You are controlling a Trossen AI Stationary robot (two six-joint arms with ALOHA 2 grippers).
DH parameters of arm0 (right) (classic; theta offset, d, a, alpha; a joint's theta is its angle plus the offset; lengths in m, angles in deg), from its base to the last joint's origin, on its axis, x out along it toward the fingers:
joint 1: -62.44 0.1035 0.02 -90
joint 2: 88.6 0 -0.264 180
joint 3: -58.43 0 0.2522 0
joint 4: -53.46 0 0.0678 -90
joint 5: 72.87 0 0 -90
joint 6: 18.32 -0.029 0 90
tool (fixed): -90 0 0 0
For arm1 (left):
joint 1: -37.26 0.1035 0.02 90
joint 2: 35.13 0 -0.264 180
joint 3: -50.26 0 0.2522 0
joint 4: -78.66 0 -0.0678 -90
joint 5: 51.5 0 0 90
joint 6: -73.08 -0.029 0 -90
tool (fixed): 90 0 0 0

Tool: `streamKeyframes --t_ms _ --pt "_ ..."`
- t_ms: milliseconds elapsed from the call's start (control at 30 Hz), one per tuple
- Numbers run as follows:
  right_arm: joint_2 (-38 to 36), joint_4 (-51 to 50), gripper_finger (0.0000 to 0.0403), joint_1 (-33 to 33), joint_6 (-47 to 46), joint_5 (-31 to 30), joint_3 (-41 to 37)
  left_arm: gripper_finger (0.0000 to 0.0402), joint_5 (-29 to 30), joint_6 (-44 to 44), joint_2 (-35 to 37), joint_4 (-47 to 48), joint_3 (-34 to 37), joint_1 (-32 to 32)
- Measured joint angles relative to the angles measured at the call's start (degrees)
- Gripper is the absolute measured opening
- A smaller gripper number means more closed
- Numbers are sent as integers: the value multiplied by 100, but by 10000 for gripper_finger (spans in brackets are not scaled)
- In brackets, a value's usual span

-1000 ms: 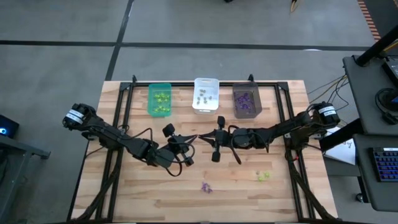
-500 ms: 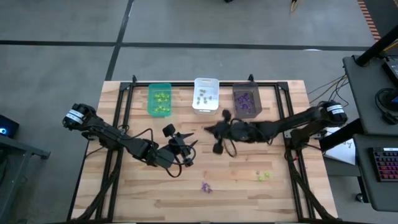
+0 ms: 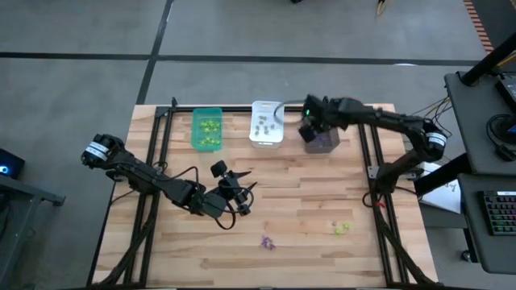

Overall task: Sort Halloween decoration
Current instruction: Put the purple witch hat toy into the gray bin

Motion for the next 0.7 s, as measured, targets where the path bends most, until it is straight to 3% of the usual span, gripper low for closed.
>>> streamKeyframes --t_ms 133,300,533,700 --pt "239 63 9 -1030 426 1105 -64 166 0 2 0 0 -1 0" --pt "668 151 9 -1739 1001 1268 -76 166 0 2 0 4 0 0" --pt "1065 869 12 -1747 1382 1337 -76 166 0 1 2 44 0 0" --pt "1156 960 40 -1751 1389 1328 -80 166 0 2 2 101 0 0"
